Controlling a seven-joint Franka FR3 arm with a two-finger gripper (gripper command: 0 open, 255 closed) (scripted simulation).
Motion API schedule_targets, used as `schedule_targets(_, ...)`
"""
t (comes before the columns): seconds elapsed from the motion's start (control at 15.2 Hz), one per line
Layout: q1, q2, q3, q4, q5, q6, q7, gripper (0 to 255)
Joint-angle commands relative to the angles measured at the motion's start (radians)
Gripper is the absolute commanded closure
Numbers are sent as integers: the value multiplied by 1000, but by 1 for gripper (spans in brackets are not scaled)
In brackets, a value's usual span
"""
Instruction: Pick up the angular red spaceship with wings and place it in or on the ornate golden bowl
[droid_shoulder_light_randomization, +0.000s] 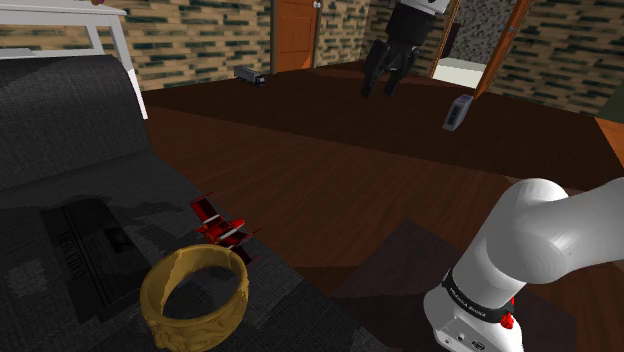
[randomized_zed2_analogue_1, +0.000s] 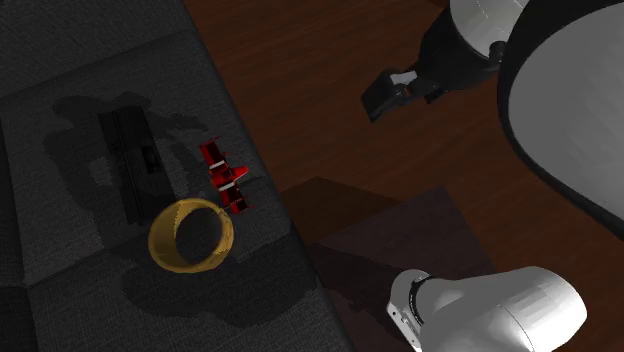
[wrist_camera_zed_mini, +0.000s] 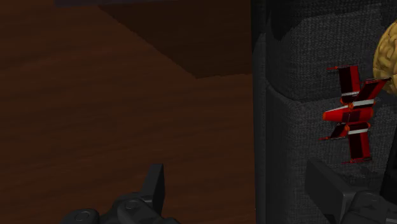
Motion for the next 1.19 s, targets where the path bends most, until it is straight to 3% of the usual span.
schedule_targets(0.0, 0, 0, 0, 0, 0, 0, 0, 0)
schedule_targets(0.59, 34, 148, 179, -56, 72, 164, 198, 0)
schedule_targets(1.12, 48, 364, 335, -21, 92, 310, 382, 0)
